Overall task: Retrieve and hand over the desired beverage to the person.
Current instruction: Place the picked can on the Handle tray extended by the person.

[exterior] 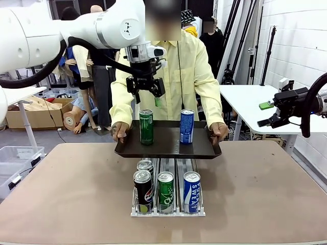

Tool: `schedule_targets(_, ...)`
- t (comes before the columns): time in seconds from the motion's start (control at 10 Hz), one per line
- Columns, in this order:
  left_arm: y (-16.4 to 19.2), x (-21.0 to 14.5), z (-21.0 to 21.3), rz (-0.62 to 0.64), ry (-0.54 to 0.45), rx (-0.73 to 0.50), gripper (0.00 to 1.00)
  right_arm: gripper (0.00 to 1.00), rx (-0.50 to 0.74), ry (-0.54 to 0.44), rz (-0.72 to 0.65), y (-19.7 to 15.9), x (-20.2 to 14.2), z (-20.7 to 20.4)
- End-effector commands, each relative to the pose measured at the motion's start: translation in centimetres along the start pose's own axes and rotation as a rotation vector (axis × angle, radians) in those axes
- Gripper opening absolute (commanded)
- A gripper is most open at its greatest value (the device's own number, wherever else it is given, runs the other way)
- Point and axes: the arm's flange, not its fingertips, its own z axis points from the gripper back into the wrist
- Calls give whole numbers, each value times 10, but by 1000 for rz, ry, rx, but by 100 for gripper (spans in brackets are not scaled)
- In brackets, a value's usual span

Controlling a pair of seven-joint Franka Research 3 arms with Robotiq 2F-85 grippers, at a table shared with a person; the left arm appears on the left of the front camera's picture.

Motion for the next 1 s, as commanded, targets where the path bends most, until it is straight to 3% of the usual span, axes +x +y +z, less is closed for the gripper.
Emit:
schedule_targets(0.0, -3, -10, 0, 29, 11, -1, 100, 100, 4, 1, 0, 2, 0, 0)
schedule_targets(0.1, -2, -9, 0, 44, 60, -6, 100, 100, 4, 1, 0, 2, 0, 0)
schedule_targets(0.2, -1, -2, 5, 2, -4, 3, 100, 100, 4, 1, 0, 2, 0, 0)
schedule_targets(0.9, -1, -2, 5, 2, -4, 3, 100, 100, 4, 1, 0, 2, 0, 0)
